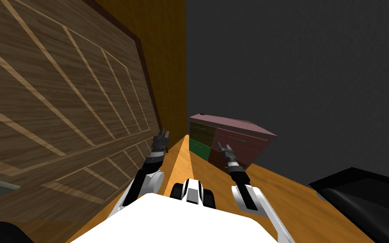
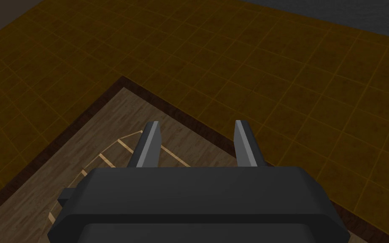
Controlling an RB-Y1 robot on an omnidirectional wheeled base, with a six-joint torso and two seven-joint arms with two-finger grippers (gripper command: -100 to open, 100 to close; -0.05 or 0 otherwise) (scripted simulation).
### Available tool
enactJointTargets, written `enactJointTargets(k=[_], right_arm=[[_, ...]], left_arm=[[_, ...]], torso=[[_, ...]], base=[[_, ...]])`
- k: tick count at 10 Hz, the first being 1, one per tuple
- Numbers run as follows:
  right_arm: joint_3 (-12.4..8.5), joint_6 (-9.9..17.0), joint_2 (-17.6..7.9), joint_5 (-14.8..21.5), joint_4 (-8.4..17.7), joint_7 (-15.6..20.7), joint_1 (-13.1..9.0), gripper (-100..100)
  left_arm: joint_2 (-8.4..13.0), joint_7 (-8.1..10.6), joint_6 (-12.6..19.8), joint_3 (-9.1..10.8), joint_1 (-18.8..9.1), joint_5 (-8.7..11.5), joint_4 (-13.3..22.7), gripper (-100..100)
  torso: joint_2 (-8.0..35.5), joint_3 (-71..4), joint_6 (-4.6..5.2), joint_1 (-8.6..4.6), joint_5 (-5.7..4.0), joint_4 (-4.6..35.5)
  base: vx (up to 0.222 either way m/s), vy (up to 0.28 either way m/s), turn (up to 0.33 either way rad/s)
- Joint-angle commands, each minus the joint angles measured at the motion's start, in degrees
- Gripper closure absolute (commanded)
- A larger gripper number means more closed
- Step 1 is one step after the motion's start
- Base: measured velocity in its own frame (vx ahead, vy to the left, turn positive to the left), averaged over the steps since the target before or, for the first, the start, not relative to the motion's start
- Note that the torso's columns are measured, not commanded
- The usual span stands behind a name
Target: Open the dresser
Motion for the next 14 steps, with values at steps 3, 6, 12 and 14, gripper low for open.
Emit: enactJointTargets(k=[3,6,12,14], right_arm=[[0.61,5.3,-0.83,6.51,2.22,3.98,-1.08,-100],[1.25,10.26,-1.37,11.64,4.65,7.86,-2.18,-100],[2.22,17.85,-1.94,20.63,8.66,13.71,-3.92,-100],[2.54,20.39,-2.1,23.58,10.08,15.65,-4.51,-100]], left_arm=[[0.0,0.0,0.0,0.0,0.0,0.0,0.0,0],[0.0,0.0,0.0,0.0,0.0,0.0,0.0,0],[0.0,0.0,0.0,0.0,0.0,0.0,0.0,0],[0.0,0.0,0.0,0.0,0.0,0.0,0.0,0]], torso=[[-0.07,-0.04,-0.02,0.05,0.0,-0.02],[0.0,-0.01,-0.01,-0.01,0.0,0.0],[0.0,-0.01,0.01,-0.01,-0.01,-0.01],[0.04,0.02,0.0,0.01,0.0,0.01]], base=[[0.062,0.052,0.055],[0.068,0.061,0.074],[0.064,0.045,0.069],[0.061,0.046,0.069]])
